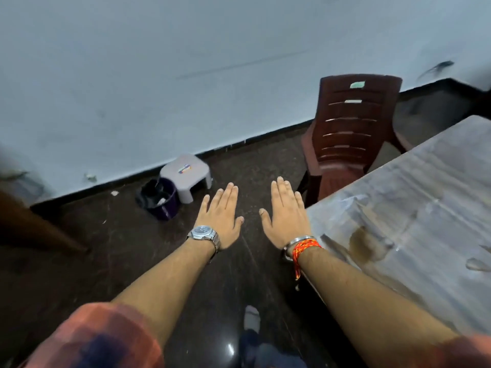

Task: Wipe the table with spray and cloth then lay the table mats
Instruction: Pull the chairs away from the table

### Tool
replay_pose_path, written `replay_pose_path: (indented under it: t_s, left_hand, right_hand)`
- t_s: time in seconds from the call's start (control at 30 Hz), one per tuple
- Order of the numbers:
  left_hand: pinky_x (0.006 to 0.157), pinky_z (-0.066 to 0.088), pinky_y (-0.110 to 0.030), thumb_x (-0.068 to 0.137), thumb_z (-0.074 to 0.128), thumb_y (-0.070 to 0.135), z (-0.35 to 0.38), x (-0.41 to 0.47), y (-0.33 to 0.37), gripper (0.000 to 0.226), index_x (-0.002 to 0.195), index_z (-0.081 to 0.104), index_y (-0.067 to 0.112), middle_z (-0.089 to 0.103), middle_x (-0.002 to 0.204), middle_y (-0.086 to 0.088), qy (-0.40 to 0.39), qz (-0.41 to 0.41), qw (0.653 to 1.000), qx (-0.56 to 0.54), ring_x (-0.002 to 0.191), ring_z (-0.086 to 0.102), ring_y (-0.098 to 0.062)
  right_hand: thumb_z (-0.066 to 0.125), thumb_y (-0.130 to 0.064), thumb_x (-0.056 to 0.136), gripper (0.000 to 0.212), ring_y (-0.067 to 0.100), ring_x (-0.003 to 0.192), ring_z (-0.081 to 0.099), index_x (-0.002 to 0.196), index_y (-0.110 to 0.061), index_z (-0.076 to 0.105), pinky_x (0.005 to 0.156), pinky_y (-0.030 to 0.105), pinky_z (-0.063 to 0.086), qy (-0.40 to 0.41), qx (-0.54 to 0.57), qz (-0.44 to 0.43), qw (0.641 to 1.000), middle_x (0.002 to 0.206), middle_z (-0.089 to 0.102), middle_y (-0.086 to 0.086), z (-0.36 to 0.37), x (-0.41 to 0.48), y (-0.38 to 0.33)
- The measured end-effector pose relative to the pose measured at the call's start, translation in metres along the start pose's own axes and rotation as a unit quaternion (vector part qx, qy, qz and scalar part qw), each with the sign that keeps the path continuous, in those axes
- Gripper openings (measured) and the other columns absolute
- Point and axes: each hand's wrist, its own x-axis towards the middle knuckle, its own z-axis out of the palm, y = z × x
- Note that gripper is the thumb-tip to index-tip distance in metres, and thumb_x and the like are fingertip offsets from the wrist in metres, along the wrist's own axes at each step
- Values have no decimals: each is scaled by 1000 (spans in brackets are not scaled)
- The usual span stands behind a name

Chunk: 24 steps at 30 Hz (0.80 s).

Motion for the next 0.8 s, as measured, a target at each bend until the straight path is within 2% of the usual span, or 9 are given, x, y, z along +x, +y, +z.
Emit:
replay_pose_path:
  t_s: [0.17, 0.3, 0.43, 0.53, 0.8]
  left_hand:
    - [120, 8, -44, 98, 38, 41, -15, 151, -20, 76, 153, -9, 18, -12, 162, 3, -5, 48, 997, -56, 149, 0, -22]
    - [120, 3, -41, 99, 37, 40, -32, 247, -22, 76, 153, -12, 18, -15, 161, 3, -32, 124, 992, -5, 149, -2, -21]
    - [121, 3, -41, 99, 38, 39, -42, 340, -22, 76, 153, -10, 17, -11, 162, 1, -29, 147, 988, -44, 149, 0, -20]
    - [121, 4, -41, 99, 39, 37, -36, 404, -19, 76, 153, -11, 16, -13, 162, 0, -41, 191, 980, -23, 149, -1, -21]
    - [120, 4, -41, 97, 44, 33, -37, 598, -11, 81, 152, -13, 16, -13, 161, 0, -42, 316, 948, -13, 149, 1, -21]
  right_hand:
    - [46, -37, 96, 73, 26, 152, 9, 155, -7, 15, 122, 43, 10, 23, -15, 56, 998, 164, 9, 12, 25, 115, 26]
    - [47, -37, 95, 73, 27, 151, 11, 154, -5, 18, 122, 44, 12, 44, -18, 95, 994, 163, 12, 14, 21, 203, 46]
    - [46, -39, 96, 73, 27, 151, 11, 154, -5, 18, 122, 44, 12, 58, -19, 143, 988, 163, 12, 14, 13, 288, 65]
    - [45, -40, 96, 73, 27, 151, 10, 154, -6, 16, 122, 43, 11, 73, -17, 173, 982, 164, 11, 13, 14, 340, 84]
    - [44, -41, 96, 74, 25, 152, 7, 155, -6, 13, 123, 42, 11, 99, -32, 319, 942, 164, 8, 11, 27, 476, 140]
